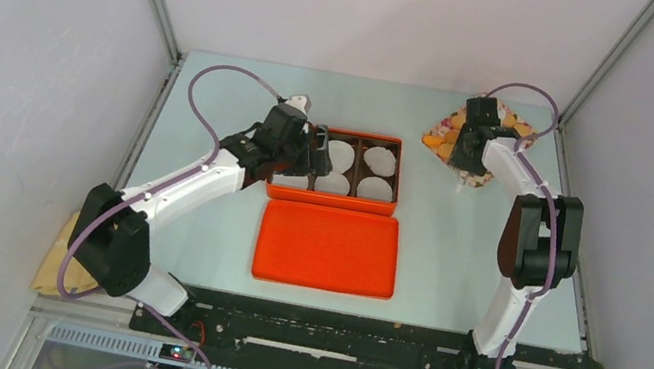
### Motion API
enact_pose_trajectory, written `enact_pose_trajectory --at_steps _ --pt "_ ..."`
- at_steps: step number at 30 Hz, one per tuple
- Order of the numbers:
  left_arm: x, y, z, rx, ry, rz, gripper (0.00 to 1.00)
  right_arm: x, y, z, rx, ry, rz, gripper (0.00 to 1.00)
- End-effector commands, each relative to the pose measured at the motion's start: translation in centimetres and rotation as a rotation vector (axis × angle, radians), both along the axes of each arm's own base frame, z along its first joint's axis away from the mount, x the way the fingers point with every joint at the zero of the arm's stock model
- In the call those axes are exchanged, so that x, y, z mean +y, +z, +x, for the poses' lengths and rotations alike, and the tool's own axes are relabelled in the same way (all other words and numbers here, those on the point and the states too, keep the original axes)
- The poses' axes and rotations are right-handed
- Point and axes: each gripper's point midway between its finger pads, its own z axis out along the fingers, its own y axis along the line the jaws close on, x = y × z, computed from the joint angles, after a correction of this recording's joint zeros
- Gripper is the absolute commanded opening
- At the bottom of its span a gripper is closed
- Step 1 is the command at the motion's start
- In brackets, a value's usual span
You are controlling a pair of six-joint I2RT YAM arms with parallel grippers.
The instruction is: Pack the cookies
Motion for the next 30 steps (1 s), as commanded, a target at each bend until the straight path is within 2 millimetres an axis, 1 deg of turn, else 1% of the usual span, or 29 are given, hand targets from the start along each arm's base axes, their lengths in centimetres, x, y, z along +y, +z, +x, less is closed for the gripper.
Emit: enact_pose_trajectory --at_steps 1,7,10,15,20,25,28,30 --pt "-0.6 2.2 0.9 -0.064 -0.013 -0.034 0.88 -0.5 1.6 1.0 -0.047 -0.049 0.017 0.49" --pt "-0.9 2.2 1.0 -0.060 -0.022 -0.041 0.88 -1.2 1.9 1.2 -0.054 -0.076 0.030 0.51" --pt "-1.0 2.2 0.9 -0.062 -0.025 -0.044 0.88 -1.3 1.9 1.7 -0.057 -0.072 0.051 0.51" --pt "-1.0 1.9 0.9 -0.057 -0.027 -0.043 0.88 -1.2 0.8 2.8 -0.034 -0.070 0.076 0.50" --pt "-0.9 1.9 0.9 -0.056 -0.027 -0.041 0.88 -0.8 0.3 3.4 -0.029 -0.069 0.097 0.49" --pt "-0.9 2.0 0.9 -0.058 -0.025 -0.041 0.88 -1.2 0.8 3.3 -0.037 -0.080 0.085 0.42" --pt "-0.9 2.2 1.0 -0.061 -0.022 -0.045 0.88 -1.0 1.9 3.2 -0.071 -0.078 0.097 0.33" --pt "-0.7 2.6 1.1 -0.070 -0.008 -0.042 0.88 -0.9 3.0 2.9 -0.104 -0.074 0.107 0.30"
